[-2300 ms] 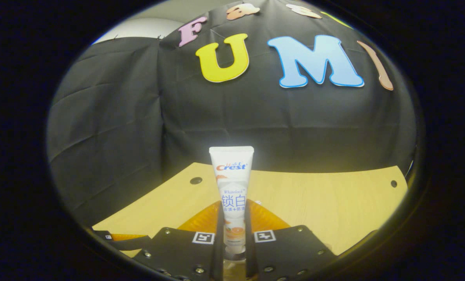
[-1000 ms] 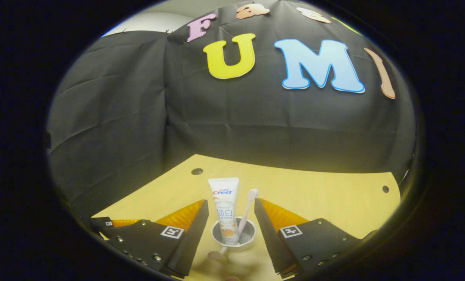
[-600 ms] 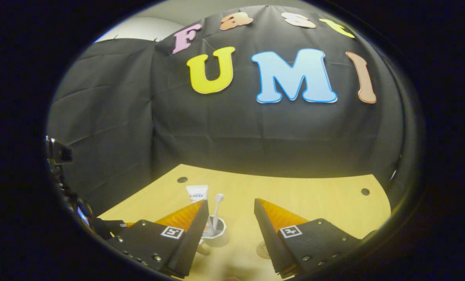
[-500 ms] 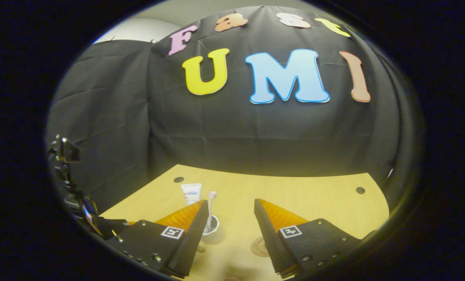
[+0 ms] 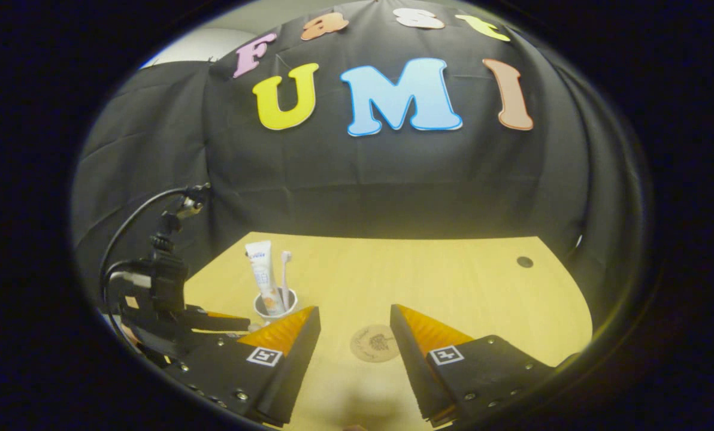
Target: Put the toothbrush and toothpaste on the desktop into the cup, then pick up the cup and place it on the coaster on the desktop.
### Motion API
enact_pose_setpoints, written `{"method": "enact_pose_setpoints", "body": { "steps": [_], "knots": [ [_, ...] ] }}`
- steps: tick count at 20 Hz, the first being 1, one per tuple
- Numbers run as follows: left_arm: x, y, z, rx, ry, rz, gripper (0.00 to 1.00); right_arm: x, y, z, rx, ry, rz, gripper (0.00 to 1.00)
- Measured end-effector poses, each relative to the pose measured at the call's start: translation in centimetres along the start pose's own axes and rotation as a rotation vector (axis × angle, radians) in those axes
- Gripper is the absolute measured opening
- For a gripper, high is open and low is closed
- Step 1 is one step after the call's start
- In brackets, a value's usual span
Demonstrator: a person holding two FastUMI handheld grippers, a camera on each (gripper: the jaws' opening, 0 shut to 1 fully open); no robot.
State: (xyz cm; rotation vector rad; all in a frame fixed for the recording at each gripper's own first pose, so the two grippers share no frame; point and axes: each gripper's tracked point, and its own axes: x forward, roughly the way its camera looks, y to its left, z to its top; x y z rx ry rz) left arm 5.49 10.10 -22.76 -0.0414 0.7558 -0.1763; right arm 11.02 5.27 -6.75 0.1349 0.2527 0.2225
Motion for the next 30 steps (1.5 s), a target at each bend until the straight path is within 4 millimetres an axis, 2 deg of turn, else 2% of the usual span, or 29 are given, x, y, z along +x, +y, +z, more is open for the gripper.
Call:
{"method": "enact_pose_setpoints", "body": {
  "steps": [1,5,7,8,9,10,11,12,13,15,16,18,19,20,21,24,25,26,27,28,29,30],
  "knots": [
    [0.4,0.0,-0.3,0.005,0.027,0.002,0.96,-0.3,-0.6,-0.5,0.013,0.011,-0.006,0.76],
    [2.3,0.2,-0.5,0.018,0.107,0.029,0.87,-1.1,-3.0,-2.7,0.041,0.057,-0.036,0.74],
    [3.6,0.8,-0.7,0.023,0.141,0.048,0.90,-1.4,-4.0,-3.2,0.050,0.069,-0.049,0.74],
    [4.1,1.0,-1.0,0.012,0.160,0.055,0.74,-1.4,-4.4,-3.5,0.055,0.076,-0.053,0.74],
    [4.6,1.3,-1.3,0.002,0.177,0.064,0.77,-1.5,-4.9,-3.8,0.058,0.082,-0.060,0.74],
    [4.7,1.3,-1.5,-0.008,0.189,0.065,0.74,-1.5,-5.3,-4.1,0.060,0.089,-0.065,0.74],
    [5.0,1.3,-1.6,-0.017,0.199,0.065,0.74,-1.6,-5.7,-4.3,0.063,0.095,-0.070,0.74],
    [5.2,1.3,-1.8,-0.022,0.209,0.066,0.80,-1.6,-6.0,-4.6,0.068,0.102,-0.072,0.74],
    [5.4,1.4,-2.0,-0.023,0.216,0.071,0.74,-1.7,-6.2,-4.7,0.074,0.108,-0.072,0.74],
    [5.8,1.6,-2.0,-0.026,0.223,0.084,0.73,-1.7,-6.6,-5.0,0.085,0.119,-0.072,0.74],
    [6.0,1.7,-2.2,-0.027,0.227,0.090,0.77,-1.7,-6.7,-5.1,0.088,0.123,-0.071,0.74],
    [6.2,1.9,-2.2,-0.031,0.230,0.103,0.65,-1.7,-7.0,-5.2,0.092,0.129,-0.070,0.74],
    [6.3,2.0,-2.4,-0.032,0.234,0.110,0.69,-1.6,-7.2,-5.3,0.095,0.134,-0.069,0.74],
    [6.4,2.0,-2.5,-0.036,0.239,0.111,0.62,-1.6,-7.4,-5.4,0.100,0.139,-0.069,0.74],
    [6.4,2.0,-2.5,-0.040,0.242,0.117,0.47,-1.6,-7.5,-5.4,0.107,0.143,-0.069,0.74],
    [6.7,2.3,-2.6,-0.040,0.238,0.145,0.43,-1.7,-8.1,-5.6,0.122,0.150,-0.070,0.74],
    [6.8,2.3,-2.7,-0.038,0.239,0.150,0.36,-1.6,-8.3,-5.7,0.126,0.151,-0.070,0.74],
    [6.8,2.2,-2.7,-0.040,0.233,0.154,0.42,-1.7,-8.5,-5.8,0.132,0.153,-0.070,0.74],
    [6.7,2.2,-2.8,-0.042,0.233,0.156,0.35,-1.7,-8.6,-5.9,0.138,0.155,-0.070,0.74],
    [6.7,2.0,-2.7,-0.050,0.229,0.151,0.40,-1.7,-8.8,-5.8,0.145,0.156,-0.070,0.74],
    [6.7,1.9,-2.7,-0.052,0.230,0.149,0.27,-1.6,-9.0,-5.8,0.153,0.156,-0.070,0.74],
    [6.6,2.0,-2.9,-0.050,0.234,0.154,0.40,-1.6,-9.1,-5.8,0.158,0.155,-0.070,0.74]
  ]
}}
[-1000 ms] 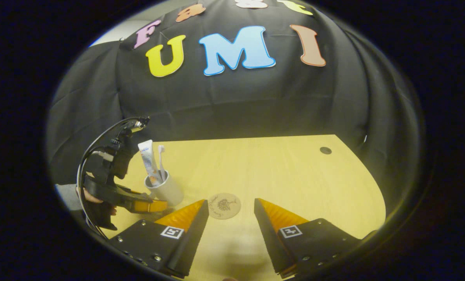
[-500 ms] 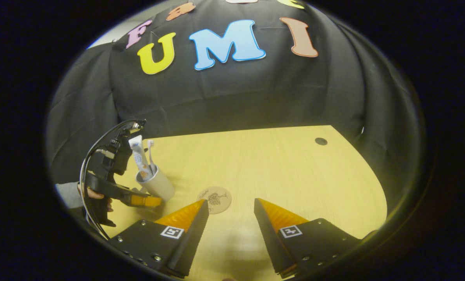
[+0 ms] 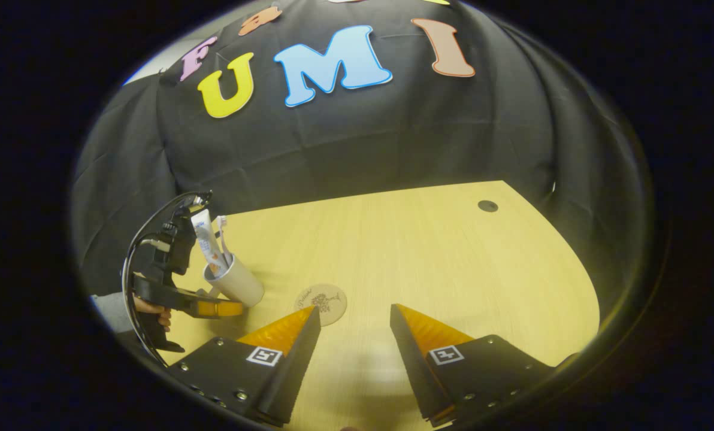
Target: Put the toothbrush and toothpaste on the desktop into the cup, then pick up the cup and place it on the coaster on the desktop.
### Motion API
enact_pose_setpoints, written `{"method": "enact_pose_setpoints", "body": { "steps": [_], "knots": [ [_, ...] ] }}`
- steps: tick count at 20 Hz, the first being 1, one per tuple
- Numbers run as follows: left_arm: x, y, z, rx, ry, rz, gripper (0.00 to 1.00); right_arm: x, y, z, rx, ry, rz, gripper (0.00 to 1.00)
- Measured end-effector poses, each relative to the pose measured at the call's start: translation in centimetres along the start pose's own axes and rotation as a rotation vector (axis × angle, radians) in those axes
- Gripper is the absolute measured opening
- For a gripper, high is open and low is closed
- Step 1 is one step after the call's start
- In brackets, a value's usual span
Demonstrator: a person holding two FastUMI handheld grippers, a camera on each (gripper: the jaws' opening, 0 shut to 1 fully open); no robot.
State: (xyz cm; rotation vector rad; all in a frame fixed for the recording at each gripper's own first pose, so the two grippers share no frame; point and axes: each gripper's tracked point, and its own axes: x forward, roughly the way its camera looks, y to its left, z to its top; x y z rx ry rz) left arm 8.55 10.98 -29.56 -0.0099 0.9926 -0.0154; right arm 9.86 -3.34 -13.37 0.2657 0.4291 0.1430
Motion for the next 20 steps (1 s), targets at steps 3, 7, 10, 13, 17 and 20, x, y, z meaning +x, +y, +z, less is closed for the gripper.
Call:
{"method": "enact_pose_setpoints", "body": {
  "steps": [3,7,10,13,17,20],
  "knots": [
    [-0.3,-0.7,0.6,0.011,-0.032,0.003,0.34,0.0,-0.5,0.3,0.012,-0.005,-0.003,0.74],
    [-2.0,-3.5,2.4,0.122,-0.071,-0.019,0.34,-0.4,-1.1,0.2,0.019,-0.009,-0.008,0.74],
    [-3.0,-7.4,2.9,0.179,-0.071,-0.073,0.34,-0.6,-1.4,0.6,0.028,-0.014,-0.005,0.74],
    [-2.7,-11.6,2.5,0.195,-0.059,-0.135,0.34,-1.3,-2.0,1.1,0.031,-0.023,-0.014,0.74],
    [-1.9,-13.9,2.5,0.232,-0.047,-0.161,0.34,-2.0,-3.8,1.6,0.031,-0.032,-0.047,0.74],
    [-1.3,-15.5,2.1,0.243,-0.028,-0.166,0.34,-2.6,-5.1,1.4,0.047,-0.030,-0.066,0.74]
  ]
}}
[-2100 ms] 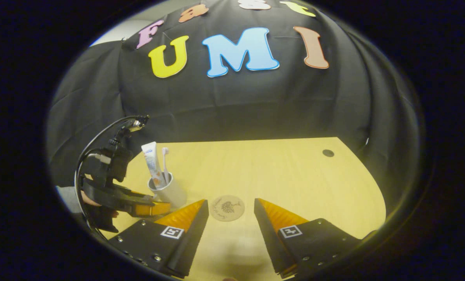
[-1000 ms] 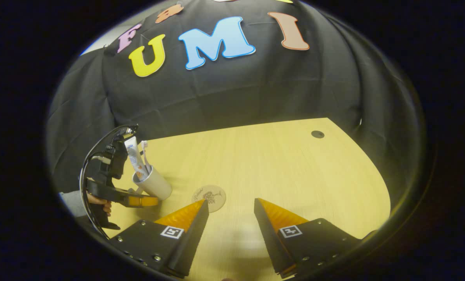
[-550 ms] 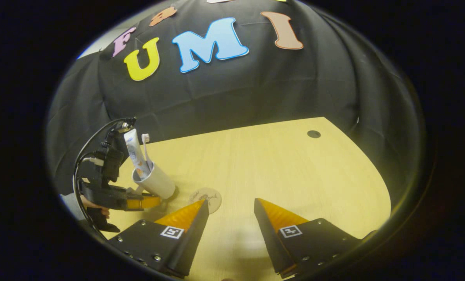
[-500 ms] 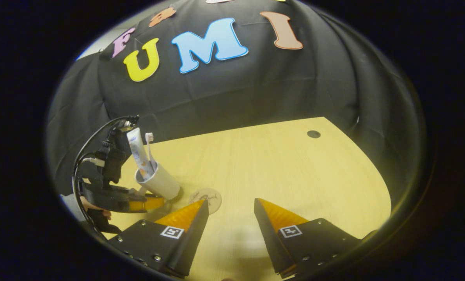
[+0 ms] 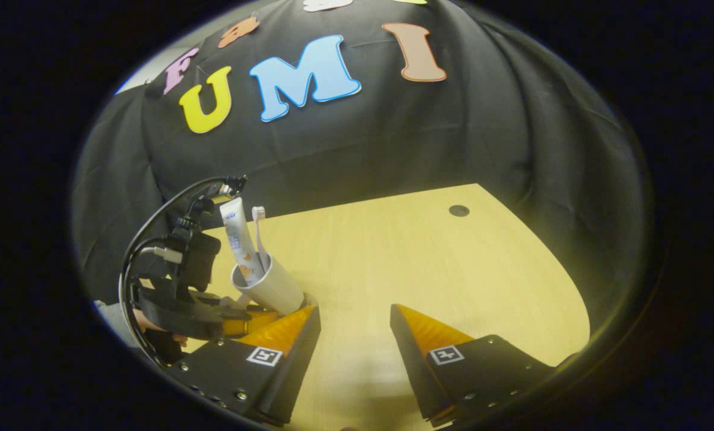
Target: Put the toothbrush and toothpaste on the desktop into the cup, then pick up the cup and place it on the coaster on the desktop.
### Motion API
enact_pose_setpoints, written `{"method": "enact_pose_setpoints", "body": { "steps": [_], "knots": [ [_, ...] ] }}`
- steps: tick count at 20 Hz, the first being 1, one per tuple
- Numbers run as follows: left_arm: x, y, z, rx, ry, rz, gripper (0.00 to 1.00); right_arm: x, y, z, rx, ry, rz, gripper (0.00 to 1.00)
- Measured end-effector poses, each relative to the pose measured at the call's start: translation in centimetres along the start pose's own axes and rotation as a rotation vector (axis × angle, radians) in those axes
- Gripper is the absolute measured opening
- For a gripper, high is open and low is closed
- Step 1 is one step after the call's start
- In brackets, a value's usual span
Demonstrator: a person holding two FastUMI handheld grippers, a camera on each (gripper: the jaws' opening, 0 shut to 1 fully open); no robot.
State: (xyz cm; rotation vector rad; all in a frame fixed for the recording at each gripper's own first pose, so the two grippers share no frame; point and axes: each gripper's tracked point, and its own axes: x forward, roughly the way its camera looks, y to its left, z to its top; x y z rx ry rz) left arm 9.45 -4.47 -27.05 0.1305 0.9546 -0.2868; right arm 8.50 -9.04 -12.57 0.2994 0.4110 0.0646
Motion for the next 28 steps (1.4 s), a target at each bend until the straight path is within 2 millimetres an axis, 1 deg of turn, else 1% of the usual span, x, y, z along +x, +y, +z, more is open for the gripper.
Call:
{"method": "enact_pose_setpoints", "body": {
  "steps": [2,6,7,8,9,11,12,13,14,15,16,17,18,19,20,21,22,23,24,25,26,28],
  "knots": [
    [0.5,-0.7,0.1,-0.004,0.011,-0.001,0.34,-0.2,-0.7,0.0,0.010,-0.001,-0.009,0.74],
    [1.2,-1.1,-0.5,-0.008,0.031,0.004,0.34,-0.3,-1.6,-0.1,0.021,0.001,-0.016,0.74],
    [1.3,-1.1,-0.6,-0.011,0.035,0.008,0.41,-0.3,-1.6,-0.1,0.022,0.003,-0.015,0.74],
    [1.5,-1.3,-0.6,-0.014,0.041,0.009,0.40,-0.3,-1.6,-0.1,0.021,0.002,-0.014,0.74],
    [1.6,-1.3,-0.8,-0.017,0.048,0.011,0.34,-0.2,-1.6,0.0,0.019,0.002,-0.013,0.74],
    [1.9,-1.3,-0.8,-0.022,0.058,0.017,0.34,-0.4,-1.5,0.1,0.015,0.001,-0.007,0.74],
    [2.0,-1.1,-1.0,-0.016,0.056,0.022,0.40,-0.4,-1.4,0.1,0.007,0.001,-0.005,0.74],
    [1.9,-1.1,-1.1,-0.011,0.060,0.029,0.40,-0.5,-1.4,-0.1,0.000,0.004,-0.003,0.74],
    [2.0,-1.2,-1.2,-0.005,0.063,0.034,0.34,-0.5,-1.2,-0.1,-0.005,0.007,0.003,0.74],
    [2.1,-1.4,-1.0,-0.011,0.061,0.037,0.40,-0.6,-0.9,-0.1,-0.007,0.010,0.010,0.74],
    [2.1,-1.5,-1.0,-0.012,0.063,0.038,0.35,-0.6,-0.7,0.0,-0.008,0.010,0.015,0.74],
    [2.2,-1.5,-0.9,-0.018,0.060,0.040,0.35,-0.7,-0.5,0.0,-0.008,0.009,0.020,0.74],
    [2.1,-1.5,-1.0,-0.028,0.056,0.042,0.41,-0.8,-0.3,0.1,-0.009,0.007,0.023,0.74],
    [1.6,-1.3,-1.2,-0.037,0.051,0.040,0.43,-1.0,-0.1,0.4,-0.012,0.004,0.026,0.74],
    [1.3,-1.1,-1.4,-0.049,0.044,0.042,0.37,-1.1,0.0,0.5,-0.016,0.000,0.028,0.74],
    [0.9,-0.9,-1.6,-0.056,0.037,0.042,0.43,-1.3,0.1,0.7,-0.023,-0.005,0.030,0.74],
    [0.1,-0.9,-1.9,-0.065,0.024,0.042,0.32,-1.5,0.3,0.9,-0.033,-0.011,0.032,0.74],
    [-0.7,-0.9,-2.1,-0.076,0.005,0.040,0.32,-1.6,0.4,1.1,-0.047,-0.017,0.033,0.74],
    [-1.7,-1.1,-2.0,-0.091,-0.018,0.031,0.37,-1.7,0.6,1.4,-0.060,-0.023,0.034,0.74],
    [-2.9,-1.3,-1.8,-0.112,-0.044,0.021,0.50,-1.9,0.9,1.6,-0.073,-0.027,0.042,0.74],
    [-4.2,-1.6,-1.7,-0.133,-0.071,0.007,0.52,-2.1,1.3,1.7,-0.086,-0.031,0.052,0.74],
    [-6.6,-1.8,-1.7,-0.168,-0.121,-0.003,0.74,-2.5,2.1,2.0,-0.119,-0.048,0.063,0.74]
  ]
}}
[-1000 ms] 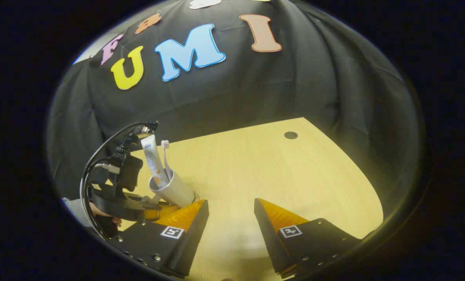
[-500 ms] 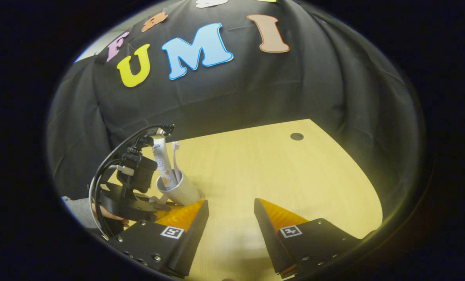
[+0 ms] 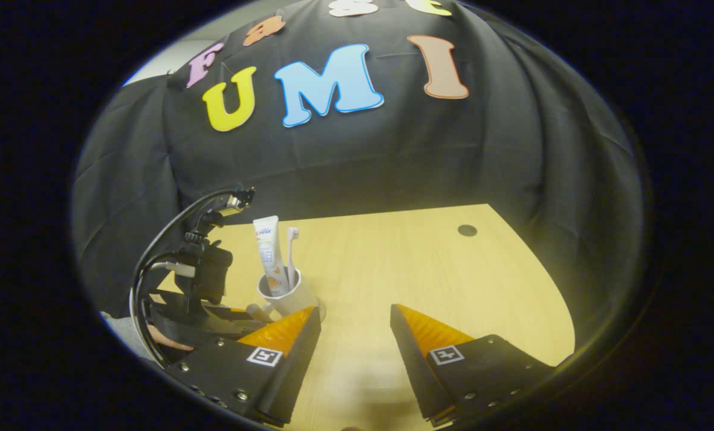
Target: Put the toothbrush and toothpaste on the desktop into the cup, then pick up the cup and place it on the coaster on the desktop.
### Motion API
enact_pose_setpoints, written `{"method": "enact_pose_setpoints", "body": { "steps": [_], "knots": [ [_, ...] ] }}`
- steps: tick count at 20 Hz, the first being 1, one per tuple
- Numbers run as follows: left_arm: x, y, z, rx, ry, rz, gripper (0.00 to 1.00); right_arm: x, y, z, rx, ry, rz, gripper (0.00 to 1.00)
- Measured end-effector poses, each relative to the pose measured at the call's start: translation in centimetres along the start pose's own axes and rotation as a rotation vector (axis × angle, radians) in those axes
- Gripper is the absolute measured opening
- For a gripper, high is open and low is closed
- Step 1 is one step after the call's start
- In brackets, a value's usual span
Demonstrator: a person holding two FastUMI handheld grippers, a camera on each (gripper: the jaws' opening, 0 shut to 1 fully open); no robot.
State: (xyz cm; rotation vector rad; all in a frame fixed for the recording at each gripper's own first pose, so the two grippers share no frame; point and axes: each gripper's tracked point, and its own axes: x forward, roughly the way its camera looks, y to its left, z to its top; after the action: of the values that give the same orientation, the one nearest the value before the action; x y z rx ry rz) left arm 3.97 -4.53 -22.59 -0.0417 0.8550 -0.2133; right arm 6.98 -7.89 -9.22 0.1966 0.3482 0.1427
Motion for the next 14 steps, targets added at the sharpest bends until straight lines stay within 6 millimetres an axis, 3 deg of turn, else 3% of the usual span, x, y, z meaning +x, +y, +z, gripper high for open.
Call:
{"method": "enact_pose_setpoints", "body": {
  "steps": [3,4,6,7,8,10,14],
  "knots": [
    [-4.3,0.5,0.8,-0.043,-0.090,-0.023,0.78,-0.8,1.4,0.7,-0.053,-0.037,-0.005,0.74],
    [-6.3,0.9,1.0,-0.052,-0.123,-0.022,0.91,-1.1,2.1,1.1,-0.071,-0.054,-0.007,0.74],
    [-9.8,2.4,1.7,-0.063,-0.201,-0.022,0.95,-1.7,3.3,1.9,-0.105,-0.096,-0.026,0.74],
    [-11.7,3.1,1.9,-0.062,-0.240,-0.018,0.90,-2.1,3.9,2.4,-0.119,-0.113,-0.038,0.74],
    [-13.7,3.5,2.0,-0.059,-0.283,-0.005,0.95,-2.4,4.6,2.7,-0.129,-0.129,-0.042,0.72],
    [-17.8,4.4,3.0,-0.051,-0.378,0.014,0.95,-2.9,6.3,3.4,-0.147,-0.162,-0.043,0.74],
    [-24.0,6.1,5.2,-0.006,-0.570,0.051,0.95,-3.9,9.3,4.4,-0.176,-0.222,-0.049,0.74]
  ]
}}
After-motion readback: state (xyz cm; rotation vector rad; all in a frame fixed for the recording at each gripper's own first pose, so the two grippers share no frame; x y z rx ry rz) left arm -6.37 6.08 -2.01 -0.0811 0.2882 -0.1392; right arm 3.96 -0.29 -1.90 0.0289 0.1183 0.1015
